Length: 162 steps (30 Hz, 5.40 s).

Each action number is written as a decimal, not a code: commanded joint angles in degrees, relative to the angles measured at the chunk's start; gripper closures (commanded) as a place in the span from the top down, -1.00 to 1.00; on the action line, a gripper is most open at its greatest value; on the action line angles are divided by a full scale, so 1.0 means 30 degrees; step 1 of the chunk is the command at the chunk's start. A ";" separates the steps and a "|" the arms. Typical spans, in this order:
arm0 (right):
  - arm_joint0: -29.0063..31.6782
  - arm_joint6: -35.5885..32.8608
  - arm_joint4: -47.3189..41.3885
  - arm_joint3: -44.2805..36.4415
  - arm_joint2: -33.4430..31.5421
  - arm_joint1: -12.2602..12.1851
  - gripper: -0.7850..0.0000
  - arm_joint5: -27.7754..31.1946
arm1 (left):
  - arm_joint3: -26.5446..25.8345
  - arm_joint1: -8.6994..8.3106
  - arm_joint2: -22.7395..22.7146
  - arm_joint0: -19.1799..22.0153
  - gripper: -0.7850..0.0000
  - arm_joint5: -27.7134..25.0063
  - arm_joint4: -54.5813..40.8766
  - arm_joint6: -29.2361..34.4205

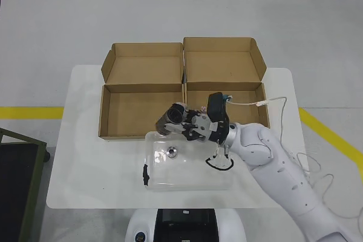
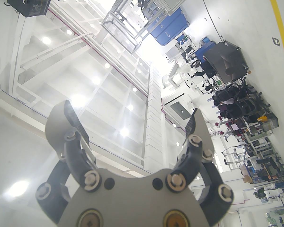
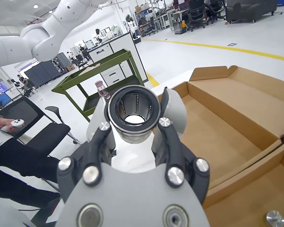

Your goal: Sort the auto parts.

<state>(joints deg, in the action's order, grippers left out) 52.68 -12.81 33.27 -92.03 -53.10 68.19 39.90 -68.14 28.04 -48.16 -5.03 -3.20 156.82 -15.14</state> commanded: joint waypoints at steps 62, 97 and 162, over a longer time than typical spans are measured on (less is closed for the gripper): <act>-0.7683 -0.1606 0.1679 0.8486 0.5881 0.3655 -1.00 -0.3871 | 0.0000 0.0000 0.0000 0.0000 1.00 0.0000 0.0000 -0.0001; -1.0282 -0.1403 0.4674 1.6643 0.9155 0.8080 0.19 -0.3990 | 0.0000 0.0000 0.0000 0.0000 1.00 0.0000 0.0000 -0.0001; 0.3098 -0.6547 1.1925 -0.3649 -0.1263 0.2315 1.00 0.1087 | 0.0000 0.0000 0.0000 0.0000 1.00 0.0000 0.0000 -0.0001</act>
<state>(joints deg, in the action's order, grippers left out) 61.62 -32.03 68.80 -102.74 -56.97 75.23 43.06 -68.14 28.04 -48.16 -5.03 -3.20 156.82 -15.14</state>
